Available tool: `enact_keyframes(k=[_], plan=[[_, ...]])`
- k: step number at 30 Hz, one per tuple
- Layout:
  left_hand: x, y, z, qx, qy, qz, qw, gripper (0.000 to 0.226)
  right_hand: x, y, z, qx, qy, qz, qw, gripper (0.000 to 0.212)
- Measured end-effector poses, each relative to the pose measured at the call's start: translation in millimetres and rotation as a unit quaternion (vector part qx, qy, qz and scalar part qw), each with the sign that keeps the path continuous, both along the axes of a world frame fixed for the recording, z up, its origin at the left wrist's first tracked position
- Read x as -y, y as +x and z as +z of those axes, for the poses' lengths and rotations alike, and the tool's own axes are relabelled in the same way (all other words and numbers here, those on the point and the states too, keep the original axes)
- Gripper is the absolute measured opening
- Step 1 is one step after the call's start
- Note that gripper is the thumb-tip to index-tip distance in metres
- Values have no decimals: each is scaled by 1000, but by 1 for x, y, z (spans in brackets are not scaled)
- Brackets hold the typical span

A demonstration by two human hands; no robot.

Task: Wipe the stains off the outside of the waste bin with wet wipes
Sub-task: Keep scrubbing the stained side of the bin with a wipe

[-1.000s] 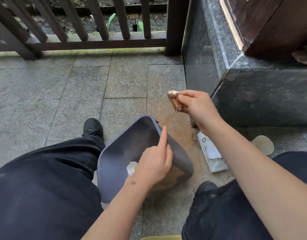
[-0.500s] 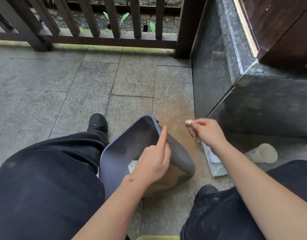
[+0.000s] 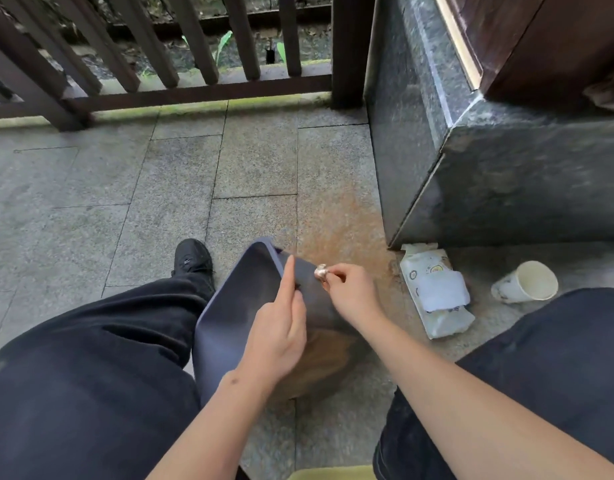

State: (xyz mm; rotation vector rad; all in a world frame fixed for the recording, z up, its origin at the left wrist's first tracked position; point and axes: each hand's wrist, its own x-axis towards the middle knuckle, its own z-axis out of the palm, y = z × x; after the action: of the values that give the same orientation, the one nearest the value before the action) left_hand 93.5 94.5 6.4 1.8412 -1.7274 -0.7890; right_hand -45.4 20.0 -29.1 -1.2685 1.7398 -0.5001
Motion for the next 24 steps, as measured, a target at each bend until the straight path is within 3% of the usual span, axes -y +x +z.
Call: enact_keyframes(k=[5, 9, 12, 16, 21, 24], plan=[[5, 4, 0, -11, -3, 16, 1000, 59, -21, -2, 18, 52, -116, 83, 988, 22], [6, 6, 0, -7, 0, 24, 1000, 60, -37, -19, 19, 72, -157, 126, 977, 22], [9, 5, 1, -16, 5, 27, 1000, 59, -34, -40, 14, 63, -92, 119, 987, 22], [13, 6, 2, -16, 8, 42, 999, 59, -23, -61, 4, 101, 31, -18, 994, 21], [15, 4, 3, -24, 6, 44, 999, 58, -15, -68, -2, 93, 59, -79, 991, 19], [12, 2, 4, -25, -3, 35, 999, 58, -10, -61, -8, 27, 69, -50, 996, 18]])
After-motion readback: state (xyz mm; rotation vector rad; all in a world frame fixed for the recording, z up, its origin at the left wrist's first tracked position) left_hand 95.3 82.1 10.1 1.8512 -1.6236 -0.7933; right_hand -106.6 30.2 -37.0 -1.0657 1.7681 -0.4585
